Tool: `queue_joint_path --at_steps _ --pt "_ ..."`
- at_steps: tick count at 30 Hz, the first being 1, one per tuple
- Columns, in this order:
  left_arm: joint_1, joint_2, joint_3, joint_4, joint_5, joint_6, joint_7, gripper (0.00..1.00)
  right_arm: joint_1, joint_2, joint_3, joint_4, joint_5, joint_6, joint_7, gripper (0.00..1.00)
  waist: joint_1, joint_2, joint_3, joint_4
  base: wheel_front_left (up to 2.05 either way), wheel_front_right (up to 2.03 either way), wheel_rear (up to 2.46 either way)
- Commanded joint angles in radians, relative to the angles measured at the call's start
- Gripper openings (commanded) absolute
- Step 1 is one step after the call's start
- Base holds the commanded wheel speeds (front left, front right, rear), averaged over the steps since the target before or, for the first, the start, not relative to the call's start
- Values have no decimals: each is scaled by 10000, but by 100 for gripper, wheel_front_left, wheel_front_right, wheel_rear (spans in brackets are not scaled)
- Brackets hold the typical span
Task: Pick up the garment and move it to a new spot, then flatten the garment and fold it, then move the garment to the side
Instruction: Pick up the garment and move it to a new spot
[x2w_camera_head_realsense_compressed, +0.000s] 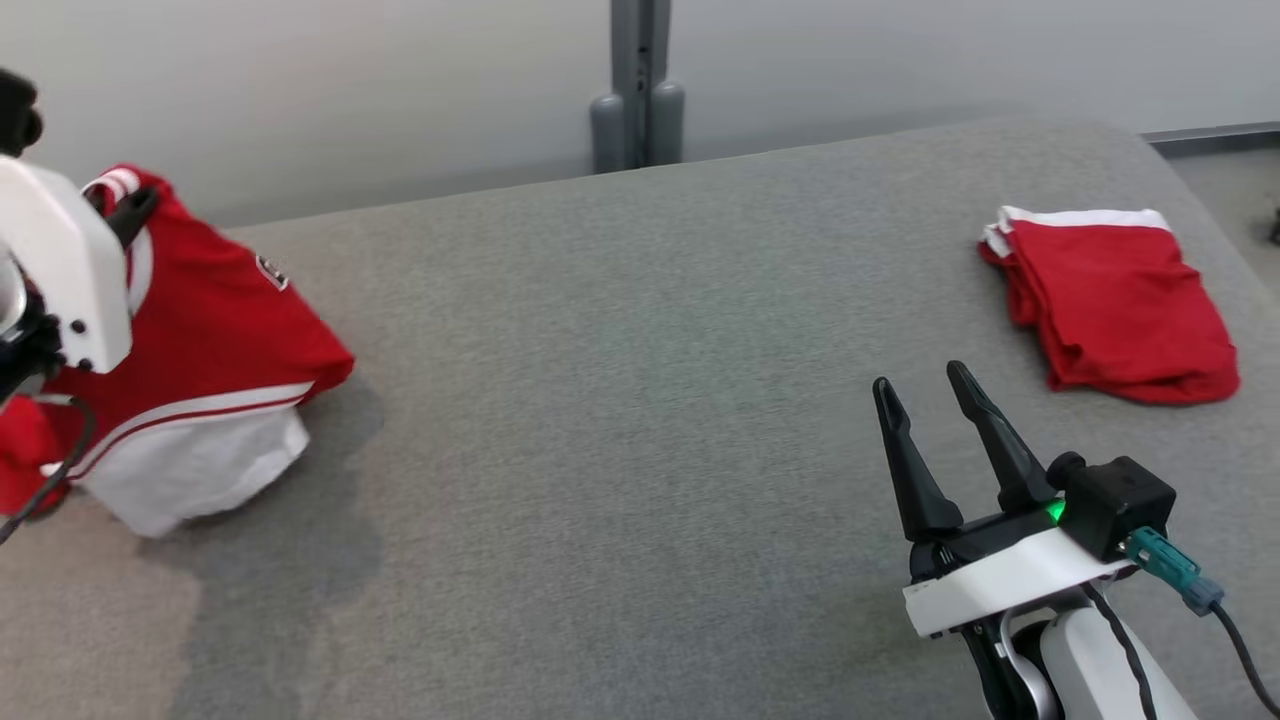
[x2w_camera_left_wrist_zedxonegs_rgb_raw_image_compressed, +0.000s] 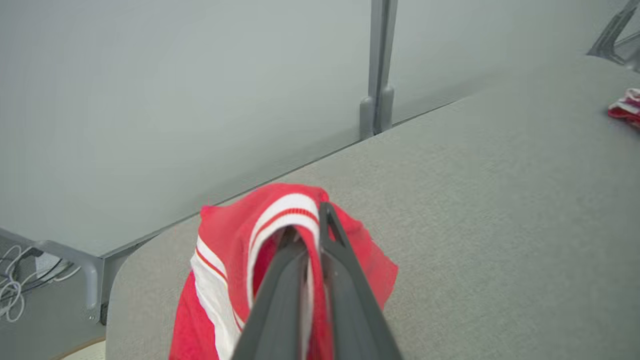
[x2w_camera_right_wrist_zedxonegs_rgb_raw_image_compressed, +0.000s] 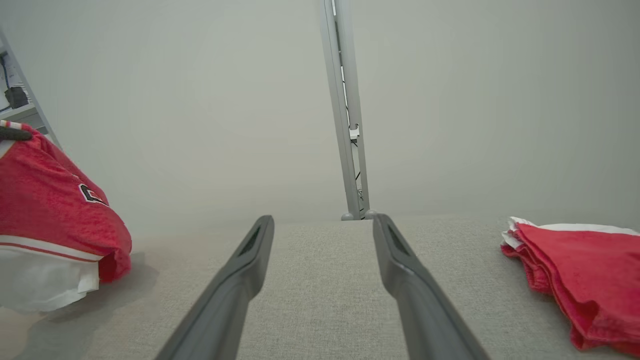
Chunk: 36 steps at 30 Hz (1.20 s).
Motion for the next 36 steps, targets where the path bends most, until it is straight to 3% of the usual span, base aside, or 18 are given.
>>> queue_joint_path --at_steps 1,10,17,27,36 --pt "-199 -26 -130 -262 -73 -6 56 0 80 -16 -63 -43 55 1 -47 100 0 0 -173 -367 0 0 0" --pt "-710 -1274 -982 -2047 -634 -6 11 0 80 47 -431 -159 -24 1 -47 100 0 0 -253 -1292 0 0 0" --pt "-1141 -2292 -1002 -2703 -1180 -4 -611 0 78 44 -738 -255 -140 1 -47 100 0 0 -233 -1541 0 0 0" --pt "430 -2236 -956 -2203 -1497 154 -1128 0 159 -21 -685 -183 -193 1 -47 100 0 0 -203 -1285 0 0 0" --pt "2434 -1599 -753 -382 -1202 387 -2268 0 87 -163 -494 -42 -148 1 -47 100 0 0 -195 -971 0 0 0"
